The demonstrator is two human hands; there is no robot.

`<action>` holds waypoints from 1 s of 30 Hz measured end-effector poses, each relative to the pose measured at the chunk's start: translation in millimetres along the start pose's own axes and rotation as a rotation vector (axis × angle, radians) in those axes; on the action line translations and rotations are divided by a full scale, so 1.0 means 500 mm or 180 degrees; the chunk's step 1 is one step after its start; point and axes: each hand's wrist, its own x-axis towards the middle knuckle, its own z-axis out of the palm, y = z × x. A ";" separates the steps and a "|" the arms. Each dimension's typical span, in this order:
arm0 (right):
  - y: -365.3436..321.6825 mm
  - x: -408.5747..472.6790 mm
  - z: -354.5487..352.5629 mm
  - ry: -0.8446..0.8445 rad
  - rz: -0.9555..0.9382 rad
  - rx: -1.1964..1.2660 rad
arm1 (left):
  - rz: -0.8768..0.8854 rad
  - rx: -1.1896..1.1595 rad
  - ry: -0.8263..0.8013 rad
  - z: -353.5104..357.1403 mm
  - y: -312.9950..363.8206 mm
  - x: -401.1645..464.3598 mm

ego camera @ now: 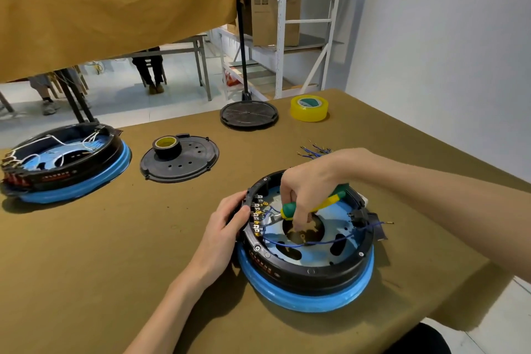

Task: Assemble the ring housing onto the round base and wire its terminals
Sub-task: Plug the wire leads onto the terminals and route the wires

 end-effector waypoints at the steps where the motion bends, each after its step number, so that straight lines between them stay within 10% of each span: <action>1: 0.004 0.004 -0.008 -0.0173 0.0012 0.0135 | -0.0008 -0.0008 -0.0020 -0.001 0.001 -0.001; 13: 0.012 0.020 -0.041 -0.1033 0.0427 0.0689 | 0.0002 -0.0038 -0.0136 -0.012 0.000 0.004; 30: 0.002 0.018 -0.062 -0.0691 0.0229 -0.0034 | -0.0019 -0.0043 -0.0135 -0.011 -0.001 0.004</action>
